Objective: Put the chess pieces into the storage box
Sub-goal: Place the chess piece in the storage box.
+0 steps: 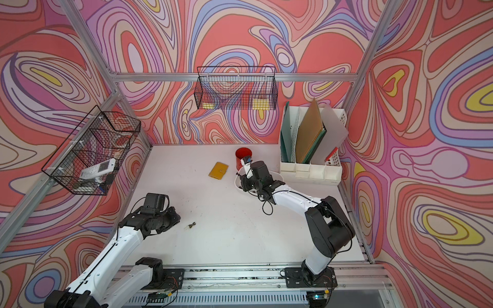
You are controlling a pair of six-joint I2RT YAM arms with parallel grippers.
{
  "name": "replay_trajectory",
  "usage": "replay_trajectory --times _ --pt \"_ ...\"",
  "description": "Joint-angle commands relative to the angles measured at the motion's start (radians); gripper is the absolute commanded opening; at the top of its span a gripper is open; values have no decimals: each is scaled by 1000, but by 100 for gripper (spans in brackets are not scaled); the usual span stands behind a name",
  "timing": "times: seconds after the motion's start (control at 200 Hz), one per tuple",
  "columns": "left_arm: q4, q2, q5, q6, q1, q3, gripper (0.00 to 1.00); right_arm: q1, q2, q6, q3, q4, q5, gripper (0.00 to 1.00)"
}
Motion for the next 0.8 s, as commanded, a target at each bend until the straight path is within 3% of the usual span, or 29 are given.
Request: replay_trajectory --times 0.0,0.416,0.506,0.791 --pt "12 12 17 5 1 -8 28 -64 42 72 49 -138 124 19" --pt "31 46 42 -2 1 -17 29 -106 181 75 151 -207 177 28" --pt "30 52 37 -1 1 -13 29 -106 161 76 149 -214 165 37" --pt "32 76 41 -4 1 -14 29 -57 1 40 70 -162 55 38"
